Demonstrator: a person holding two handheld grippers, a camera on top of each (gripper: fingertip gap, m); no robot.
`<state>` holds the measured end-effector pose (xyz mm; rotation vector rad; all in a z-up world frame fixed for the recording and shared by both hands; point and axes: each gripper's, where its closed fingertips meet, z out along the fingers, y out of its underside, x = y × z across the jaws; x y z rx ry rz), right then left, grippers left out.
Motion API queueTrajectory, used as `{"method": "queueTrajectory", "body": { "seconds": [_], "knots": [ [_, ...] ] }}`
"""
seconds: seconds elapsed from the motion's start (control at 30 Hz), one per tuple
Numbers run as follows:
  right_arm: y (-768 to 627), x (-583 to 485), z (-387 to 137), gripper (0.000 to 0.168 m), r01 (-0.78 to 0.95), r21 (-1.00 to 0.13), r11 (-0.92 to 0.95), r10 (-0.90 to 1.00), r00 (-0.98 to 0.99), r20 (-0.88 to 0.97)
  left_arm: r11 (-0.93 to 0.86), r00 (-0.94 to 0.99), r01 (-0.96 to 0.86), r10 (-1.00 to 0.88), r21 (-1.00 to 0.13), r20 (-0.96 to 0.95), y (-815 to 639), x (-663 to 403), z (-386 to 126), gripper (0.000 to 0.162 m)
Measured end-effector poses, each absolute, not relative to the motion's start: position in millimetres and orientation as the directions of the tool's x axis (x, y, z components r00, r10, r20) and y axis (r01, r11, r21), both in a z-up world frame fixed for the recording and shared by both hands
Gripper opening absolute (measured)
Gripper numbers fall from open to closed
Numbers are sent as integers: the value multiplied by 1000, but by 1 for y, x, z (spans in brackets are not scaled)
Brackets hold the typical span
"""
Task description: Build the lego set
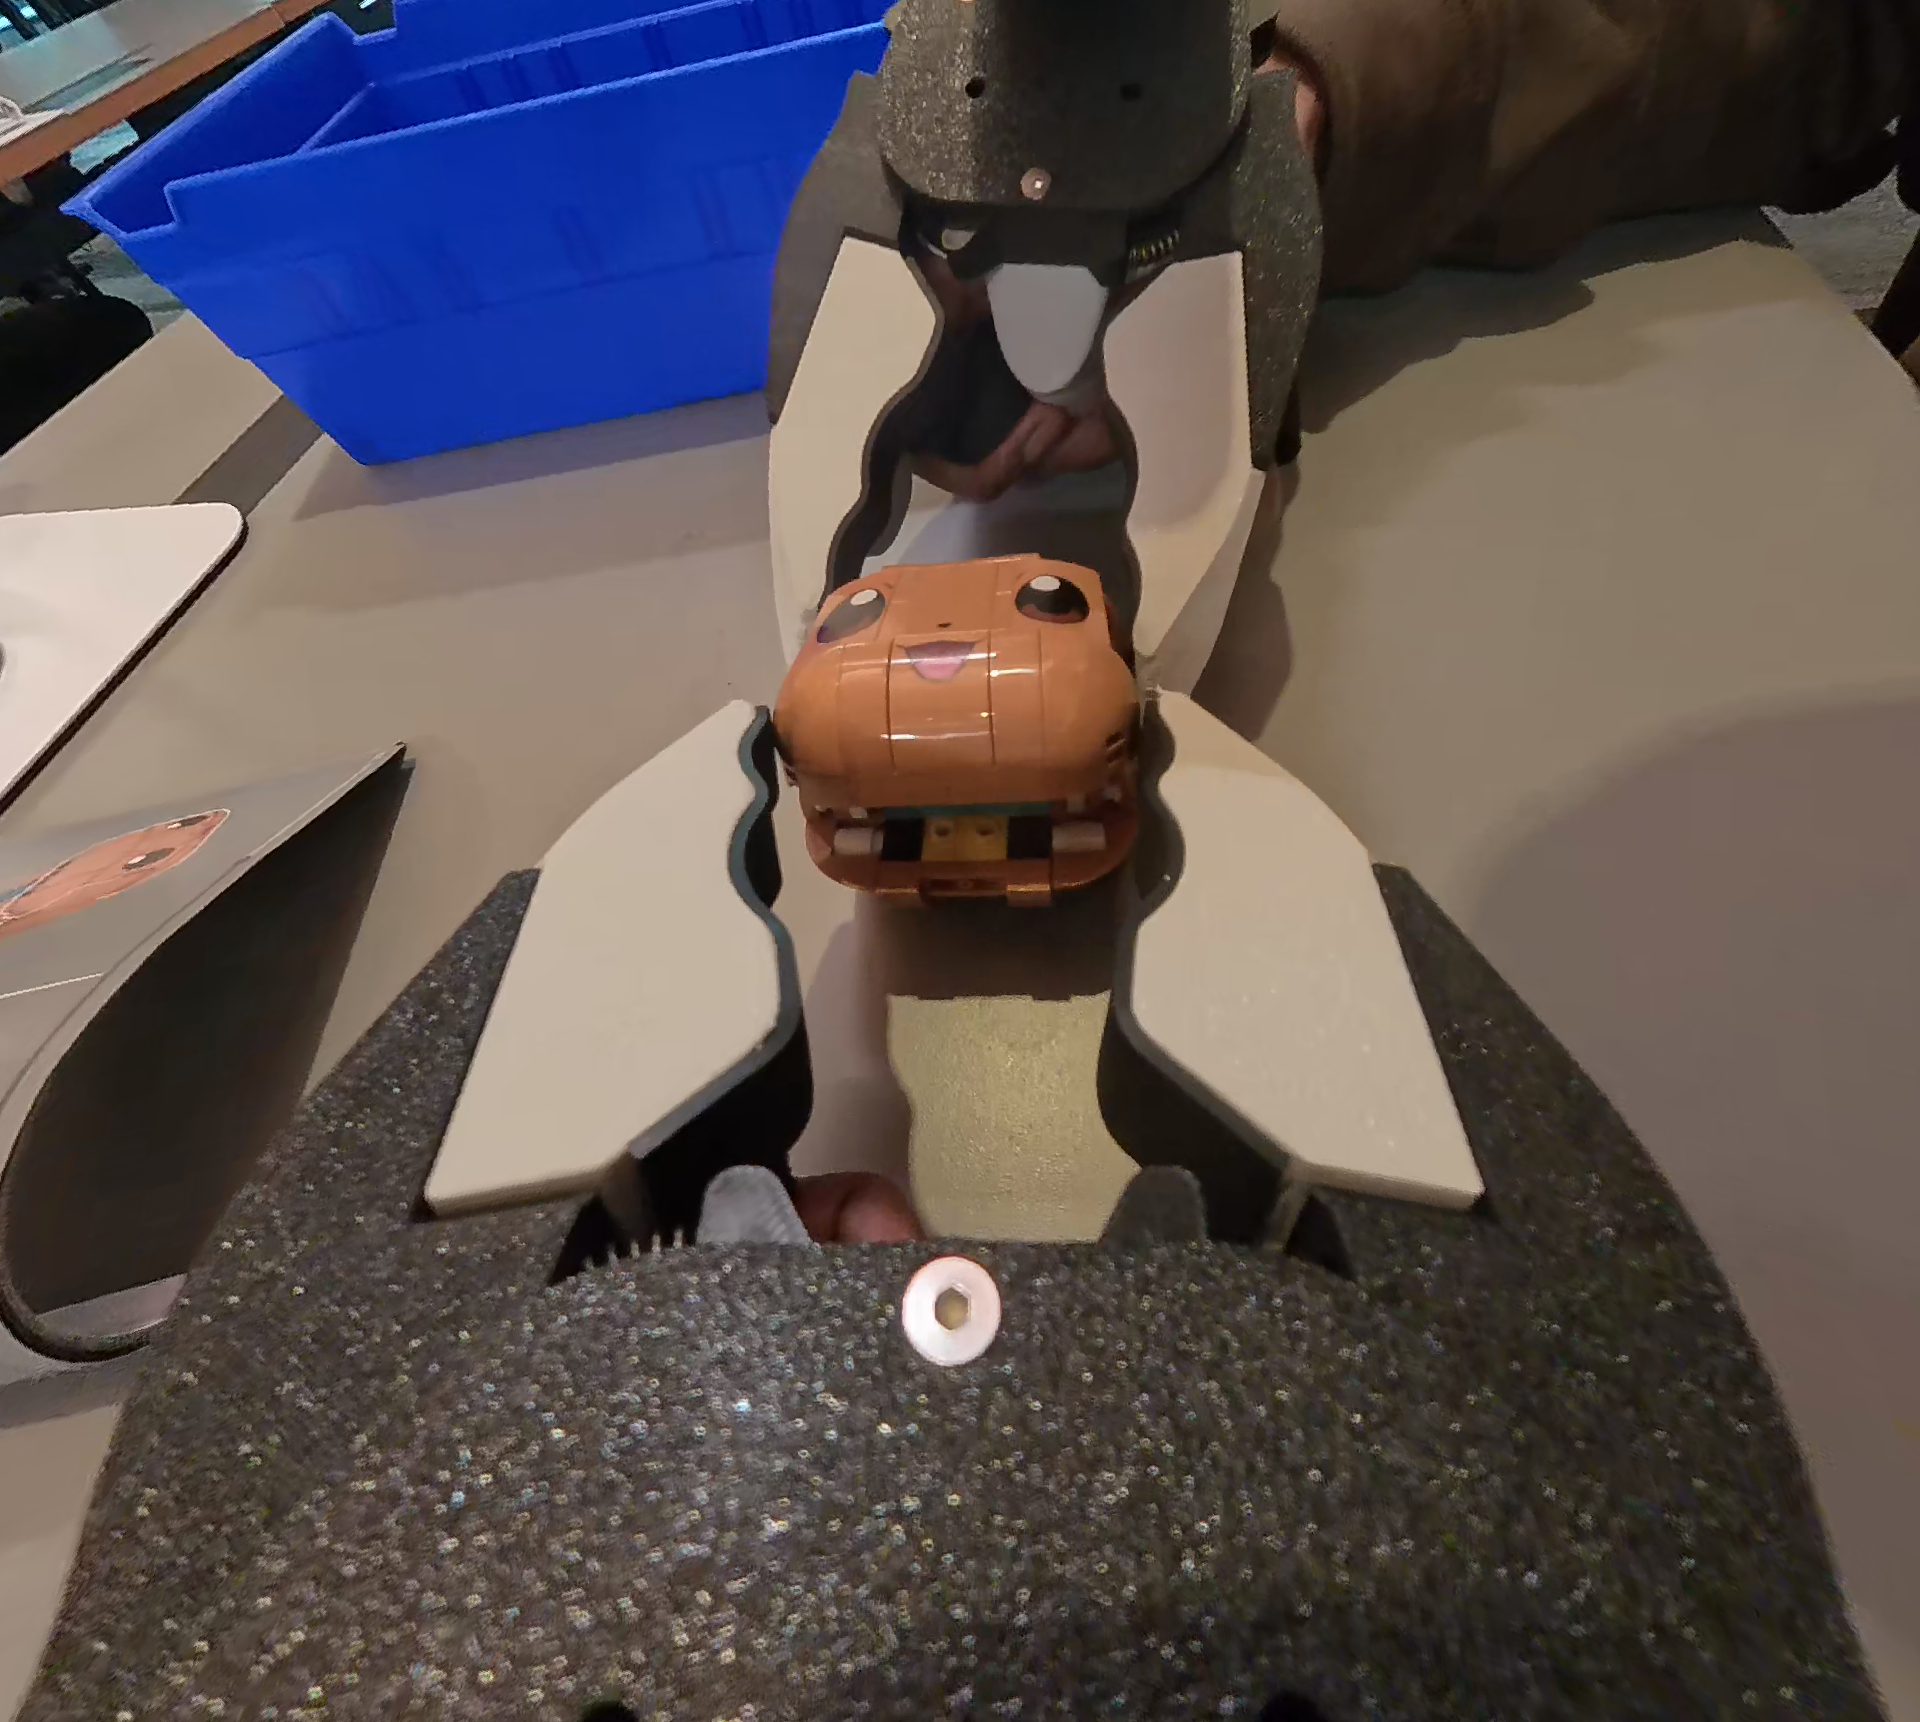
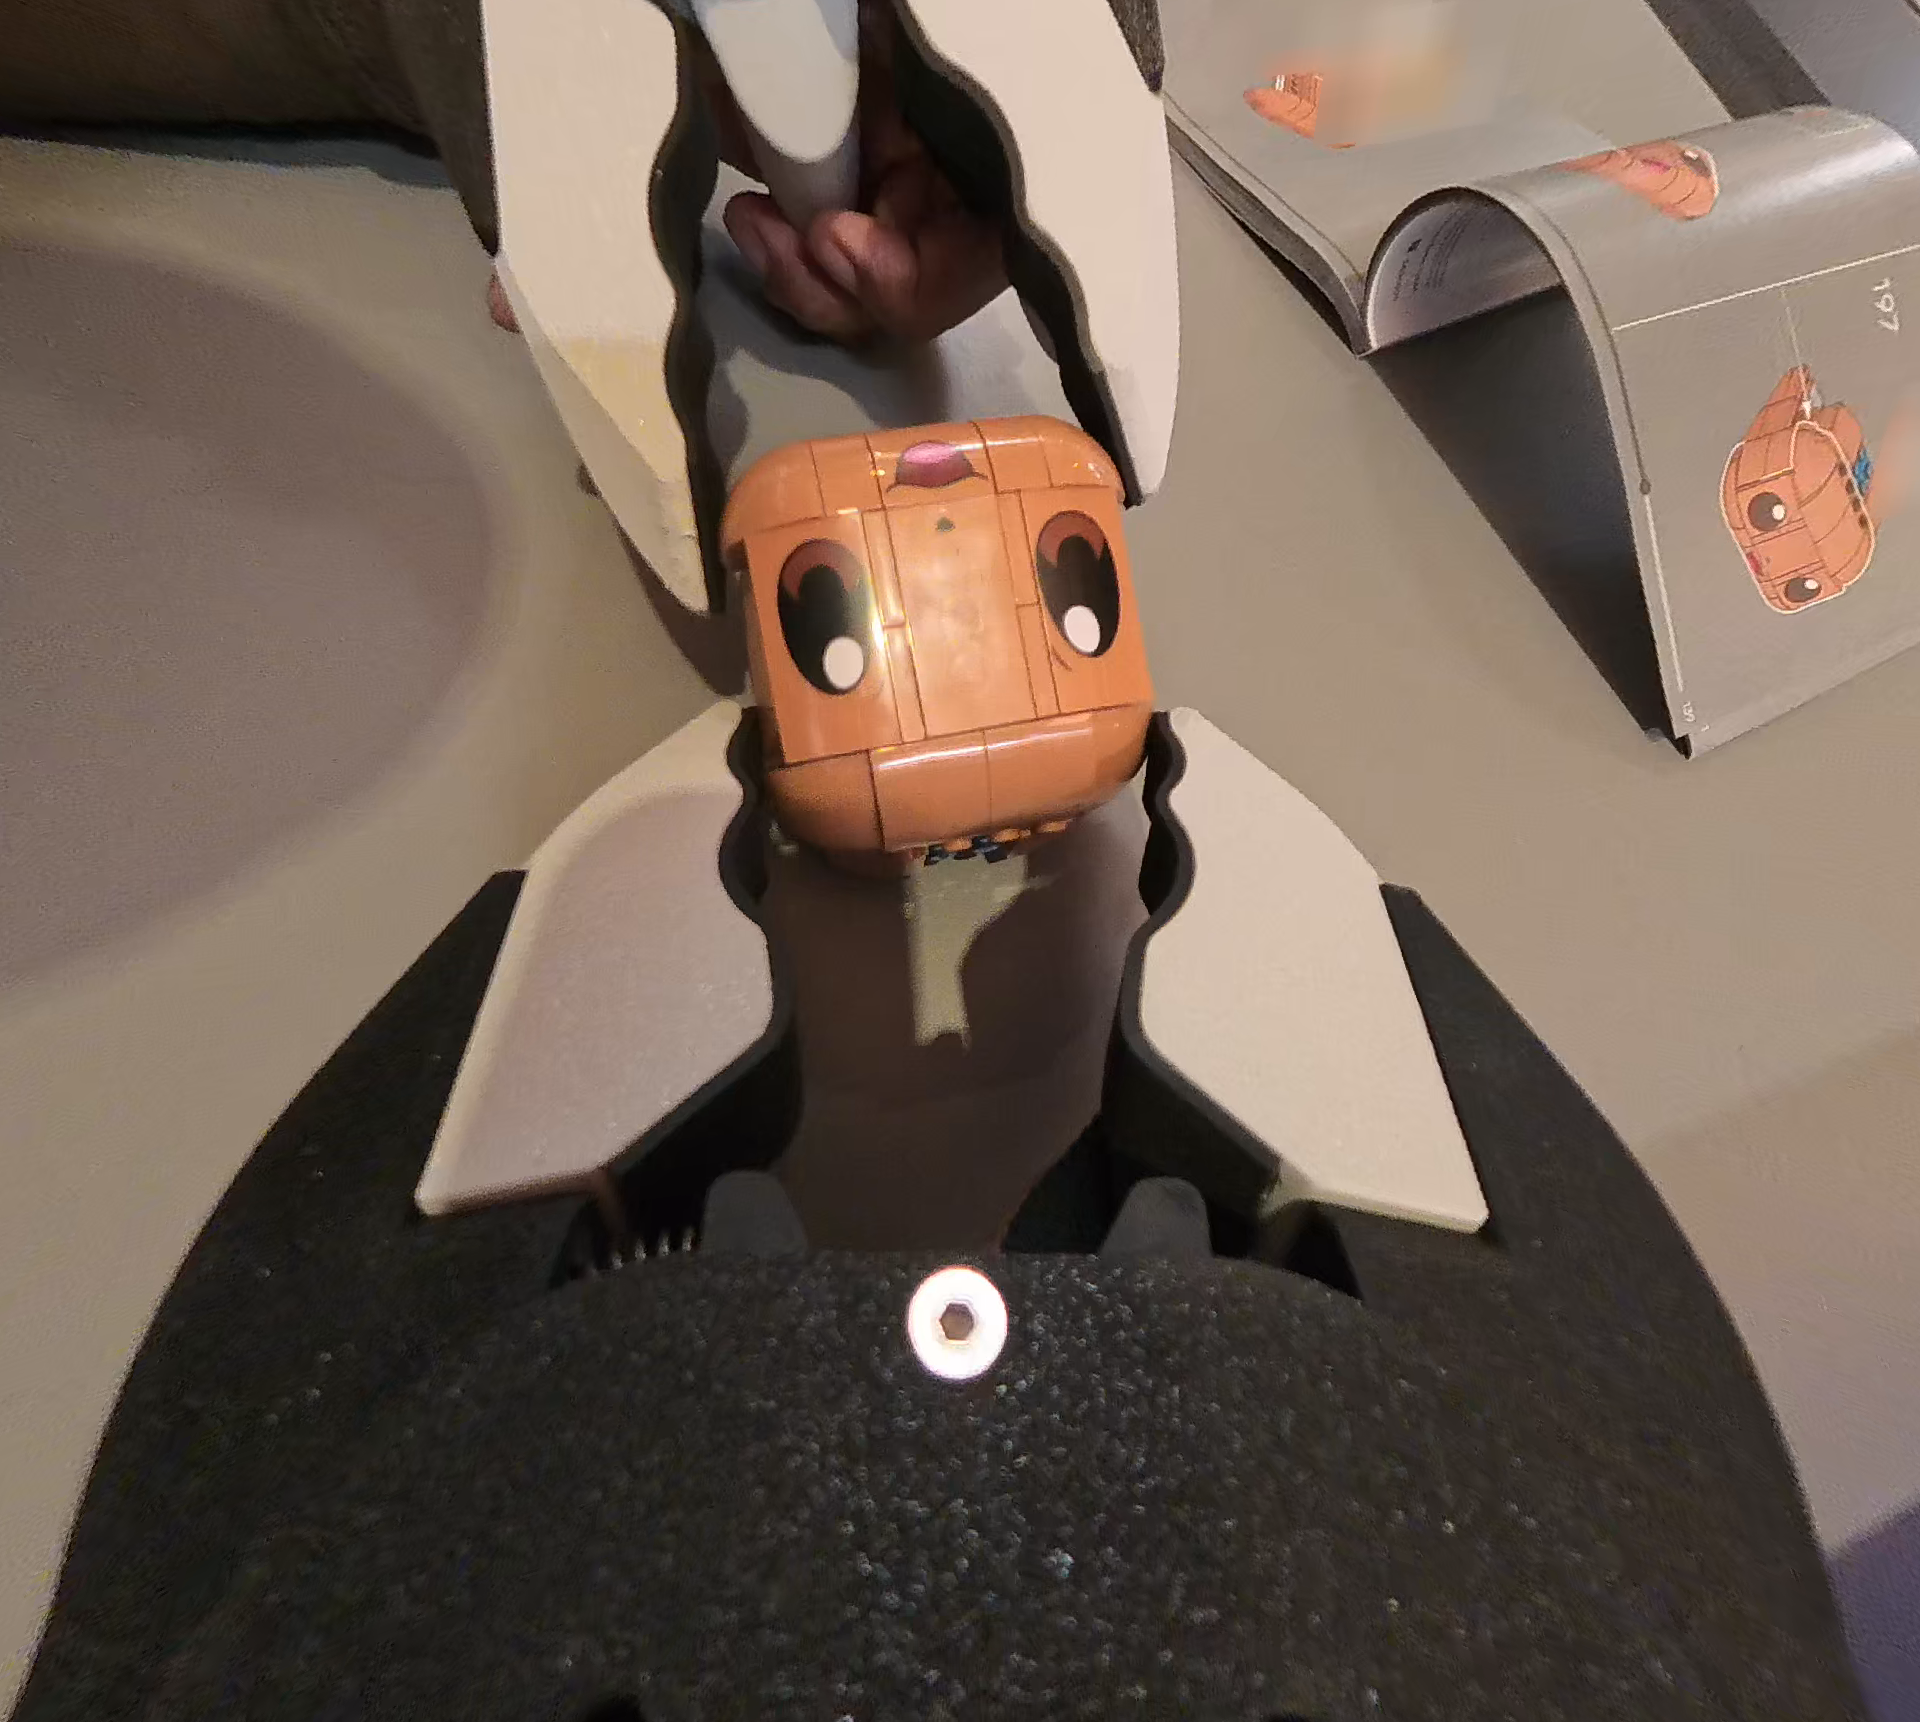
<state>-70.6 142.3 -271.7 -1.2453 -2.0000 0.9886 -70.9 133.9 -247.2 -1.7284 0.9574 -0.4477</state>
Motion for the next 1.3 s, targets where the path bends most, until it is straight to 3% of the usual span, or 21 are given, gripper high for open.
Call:
{"method": "queueTrajectory", "body": {
  "seconds": [0.73,1.3],
  "knots": [
    [146,-60,-265,59,423,-859,290,908,-405,107,-121,609,-413,-774,-903,-175,130,-78,-242,66],
    [145,-60,-259,59,380,-876,298,904,-408,130,-299,632,-448,-773,-842,-62,125,-89,-271,68]
  ]
}}
